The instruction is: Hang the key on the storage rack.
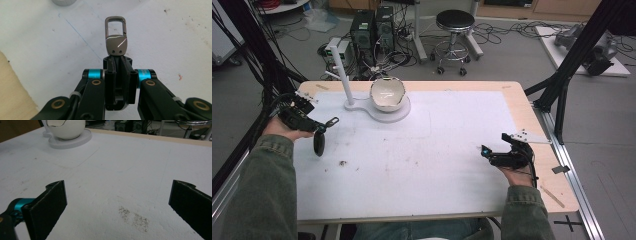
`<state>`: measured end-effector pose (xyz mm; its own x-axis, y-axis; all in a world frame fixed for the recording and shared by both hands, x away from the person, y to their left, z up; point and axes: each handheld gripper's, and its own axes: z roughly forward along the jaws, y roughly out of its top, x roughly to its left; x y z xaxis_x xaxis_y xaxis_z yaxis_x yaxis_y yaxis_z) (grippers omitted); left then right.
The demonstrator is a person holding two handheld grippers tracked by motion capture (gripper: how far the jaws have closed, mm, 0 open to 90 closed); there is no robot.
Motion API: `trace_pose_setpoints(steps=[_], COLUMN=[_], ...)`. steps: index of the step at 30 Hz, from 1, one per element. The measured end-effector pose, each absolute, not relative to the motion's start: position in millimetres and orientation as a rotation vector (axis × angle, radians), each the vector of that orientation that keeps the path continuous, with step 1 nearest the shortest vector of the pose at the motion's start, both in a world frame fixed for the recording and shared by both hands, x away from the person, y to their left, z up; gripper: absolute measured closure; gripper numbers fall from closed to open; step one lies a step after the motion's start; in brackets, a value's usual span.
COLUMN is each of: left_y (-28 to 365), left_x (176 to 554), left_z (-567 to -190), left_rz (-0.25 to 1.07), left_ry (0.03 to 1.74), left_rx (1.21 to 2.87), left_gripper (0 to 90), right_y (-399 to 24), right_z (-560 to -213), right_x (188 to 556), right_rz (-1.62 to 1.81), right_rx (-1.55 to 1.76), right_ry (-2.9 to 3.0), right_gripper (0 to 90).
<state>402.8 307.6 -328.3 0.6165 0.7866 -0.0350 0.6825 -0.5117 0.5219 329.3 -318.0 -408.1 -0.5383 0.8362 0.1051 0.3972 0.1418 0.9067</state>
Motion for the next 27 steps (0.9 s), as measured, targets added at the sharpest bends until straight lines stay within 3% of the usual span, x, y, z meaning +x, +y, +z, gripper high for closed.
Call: trace_pose_setpoints(steps=[16, 27], left_y=[299, 304], left_x=[414, 428], left_z=[-276, -252], left_rz=[0.385, 0.429], left_ry=[1.052, 1.083], left_rx=[2.330, 2.278], left_gripper=[82.7, 82.6], right_y=[-319, -319], right_z=[-408, -407], right_x=[329, 328], right_rz=[1.391, 1.406], right_rx=[1.172, 1.170], right_ry=[1.992, 1.991], right_gripper=[0.5, 0.5])
